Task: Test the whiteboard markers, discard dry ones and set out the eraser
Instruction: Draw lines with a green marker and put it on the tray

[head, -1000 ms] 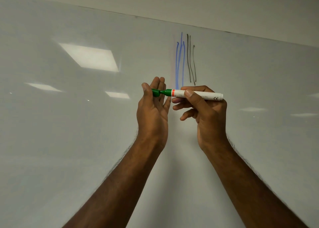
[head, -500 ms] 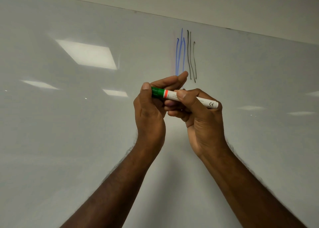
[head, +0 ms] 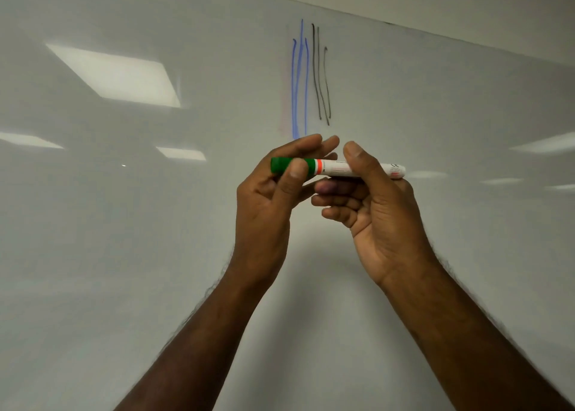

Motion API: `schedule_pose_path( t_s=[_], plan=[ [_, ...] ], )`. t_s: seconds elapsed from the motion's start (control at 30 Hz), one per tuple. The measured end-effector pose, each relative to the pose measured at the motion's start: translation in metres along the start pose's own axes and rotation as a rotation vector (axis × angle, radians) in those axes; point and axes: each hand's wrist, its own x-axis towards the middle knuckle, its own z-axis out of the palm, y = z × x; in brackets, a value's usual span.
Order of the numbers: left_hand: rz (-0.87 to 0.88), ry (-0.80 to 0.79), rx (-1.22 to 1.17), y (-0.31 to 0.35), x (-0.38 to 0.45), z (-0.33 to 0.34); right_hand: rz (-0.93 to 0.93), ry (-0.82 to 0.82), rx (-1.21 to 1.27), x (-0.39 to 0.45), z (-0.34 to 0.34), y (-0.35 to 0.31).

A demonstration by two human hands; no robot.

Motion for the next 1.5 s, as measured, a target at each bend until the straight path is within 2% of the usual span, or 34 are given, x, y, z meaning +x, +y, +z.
schedule_pose_path(
  t_s=[0.1,0.43,0.73,0.87,1.0,1.2,1.3,1.5],
  plan=[
    [-0.012,-0.016,-0.005,-0.007,-0.011,0.007,0.011,0.072,-0.063,-0.011,-0.019,-0.001],
    [-0.209,-0.076,-0.013,-0.046,-0.046,0.053,0.149,0.216,-0.2,-0.044,-0.095,-0.016],
    [-0.33,-0.179,-0.092,-0.076,-0.079,0.114,0.101,0.365,-0.389,-0.087,-0.17,-0.037],
    [-0.296,-0.209,-0.084,-0.093,-0.097,0.141,0.09,0.433,-0.495,-0.109,-0.205,-0.048],
    [-0.211,-0.297,-0.032,-0.106,-0.119,0.168,0.064,0.465,-0.729,-0.133,-0.241,-0.06],
    [-0.232,-0.368,-0.032,-0.125,-0.157,0.209,0.095,0.509,-1.007,-0.167,-0.29,-0.07],
    [-0.236,-0.397,-0.035,-0.139,-0.18,0.23,0.145,0.493,-1.121,-0.186,-0.315,-0.072],
    [-0.3,-0.456,-0.052,-0.177,-0.25,0.272,0.338,0.481,-1.172,-0.241,-0.388,-0.059]
  ],
)
